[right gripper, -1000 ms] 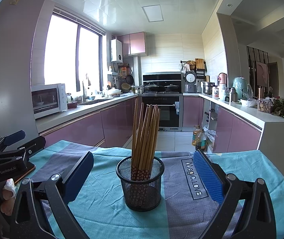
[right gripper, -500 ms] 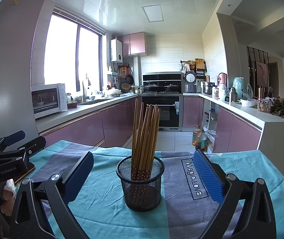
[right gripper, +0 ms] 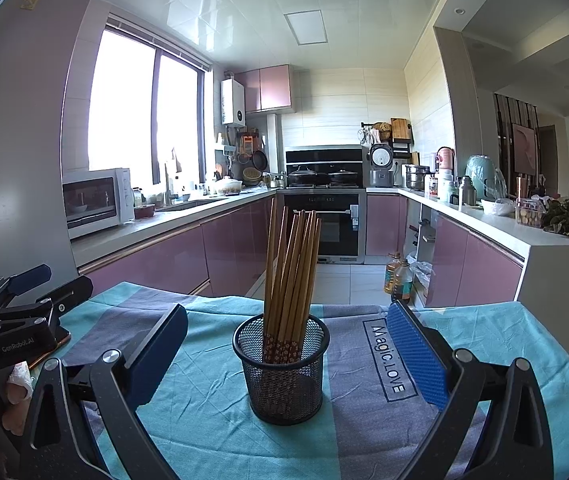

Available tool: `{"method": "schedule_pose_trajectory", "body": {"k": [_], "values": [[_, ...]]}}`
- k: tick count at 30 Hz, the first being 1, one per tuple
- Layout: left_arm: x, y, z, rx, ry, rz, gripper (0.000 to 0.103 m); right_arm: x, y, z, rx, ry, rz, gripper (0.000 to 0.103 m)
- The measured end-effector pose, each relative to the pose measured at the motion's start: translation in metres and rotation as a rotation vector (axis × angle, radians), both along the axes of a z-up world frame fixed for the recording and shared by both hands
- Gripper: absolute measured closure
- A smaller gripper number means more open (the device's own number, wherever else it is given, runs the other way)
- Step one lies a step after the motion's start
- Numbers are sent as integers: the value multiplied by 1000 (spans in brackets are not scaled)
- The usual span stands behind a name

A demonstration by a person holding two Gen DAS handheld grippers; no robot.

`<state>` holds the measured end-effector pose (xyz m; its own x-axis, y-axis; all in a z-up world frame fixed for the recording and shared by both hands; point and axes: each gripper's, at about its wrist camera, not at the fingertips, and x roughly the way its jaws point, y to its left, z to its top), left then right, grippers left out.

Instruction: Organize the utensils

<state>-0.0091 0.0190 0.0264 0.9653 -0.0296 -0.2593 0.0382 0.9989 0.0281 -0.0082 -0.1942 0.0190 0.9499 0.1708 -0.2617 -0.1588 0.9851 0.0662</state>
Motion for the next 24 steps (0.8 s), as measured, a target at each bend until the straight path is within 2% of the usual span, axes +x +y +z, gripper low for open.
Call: {"method": "schedule_pose_trajectory", "body": {"k": [24], "values": [[-2, -2, -4, 3, 6, 2, 6, -2, 1, -1, 2, -4, -17, 6]]}}
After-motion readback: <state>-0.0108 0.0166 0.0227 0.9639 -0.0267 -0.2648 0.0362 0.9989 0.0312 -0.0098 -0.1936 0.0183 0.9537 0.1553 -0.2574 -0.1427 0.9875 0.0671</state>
